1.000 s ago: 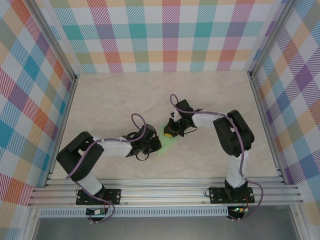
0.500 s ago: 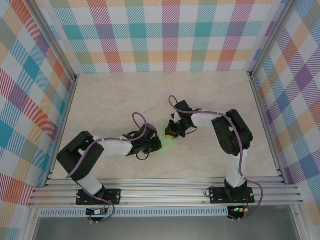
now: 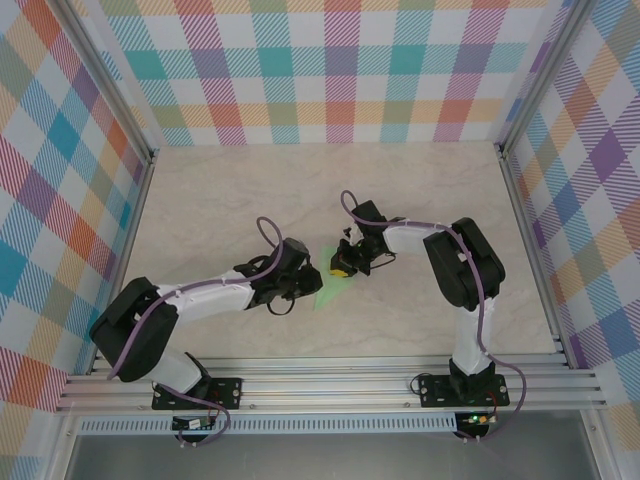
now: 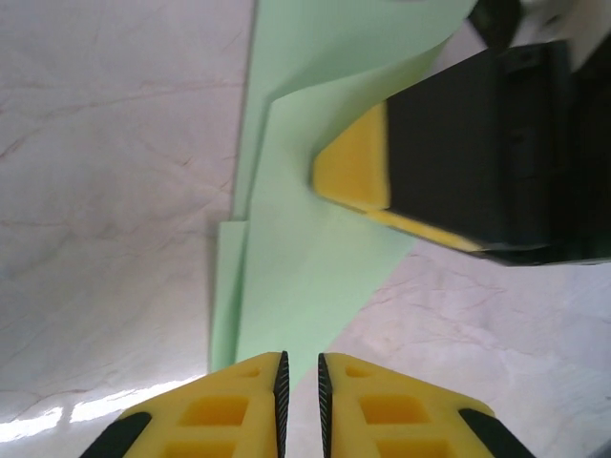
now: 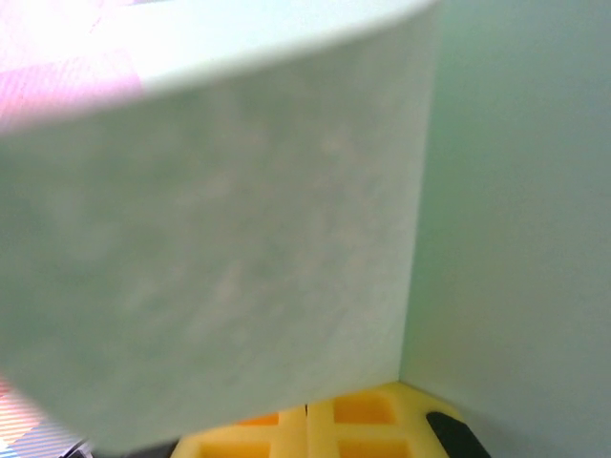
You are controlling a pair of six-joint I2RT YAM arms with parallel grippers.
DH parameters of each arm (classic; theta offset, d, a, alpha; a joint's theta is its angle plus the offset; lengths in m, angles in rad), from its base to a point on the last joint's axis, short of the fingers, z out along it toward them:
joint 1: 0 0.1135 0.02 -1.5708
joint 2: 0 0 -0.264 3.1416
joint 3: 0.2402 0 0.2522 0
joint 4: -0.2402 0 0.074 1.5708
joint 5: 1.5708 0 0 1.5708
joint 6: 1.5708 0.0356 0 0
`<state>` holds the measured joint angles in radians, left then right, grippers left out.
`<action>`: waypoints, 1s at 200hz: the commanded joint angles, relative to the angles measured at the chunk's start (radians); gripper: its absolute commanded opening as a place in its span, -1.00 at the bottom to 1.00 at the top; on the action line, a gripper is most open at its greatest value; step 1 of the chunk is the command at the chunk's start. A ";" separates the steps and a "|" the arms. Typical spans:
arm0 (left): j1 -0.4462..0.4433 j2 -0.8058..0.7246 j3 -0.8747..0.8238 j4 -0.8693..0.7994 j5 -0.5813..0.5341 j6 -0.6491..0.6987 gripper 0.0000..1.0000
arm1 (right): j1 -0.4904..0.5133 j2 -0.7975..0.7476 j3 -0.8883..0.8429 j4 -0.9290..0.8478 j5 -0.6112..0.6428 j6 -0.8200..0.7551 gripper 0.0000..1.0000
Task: Fold a paper plane with a square sheet of paper (pick it up from the middle)
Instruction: Fourth fold the wing at the center of the table.
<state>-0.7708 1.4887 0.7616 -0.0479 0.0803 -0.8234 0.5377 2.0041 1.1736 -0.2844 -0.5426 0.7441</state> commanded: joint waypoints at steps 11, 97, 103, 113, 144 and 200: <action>-0.003 0.055 0.045 0.113 0.072 -0.033 -0.68 | 0.008 0.062 -0.020 -0.016 0.051 0.015 -0.90; 0.004 0.258 0.029 0.132 -0.006 -0.119 -0.82 | 0.008 0.049 -0.034 -0.002 0.045 0.024 -0.89; 0.005 0.265 0.031 0.111 -0.007 -0.120 -0.84 | 0.008 0.044 -0.031 -0.004 0.044 0.024 -0.88; 0.002 0.272 0.032 0.087 -0.001 -0.118 -0.87 | 0.008 0.041 -0.018 -0.015 0.039 0.023 -0.87; -0.004 0.248 -0.037 0.080 -0.006 -0.118 -0.90 | 0.003 0.016 0.067 -0.082 0.060 -0.035 -0.91; -0.004 0.232 -0.073 0.106 0.004 -0.112 -0.91 | -0.009 -0.102 0.088 -0.023 0.013 -0.091 -0.96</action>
<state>-0.7708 1.6974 0.7288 0.1795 0.1059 -0.9318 0.5308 1.9812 1.2530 -0.3305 -0.5125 0.6922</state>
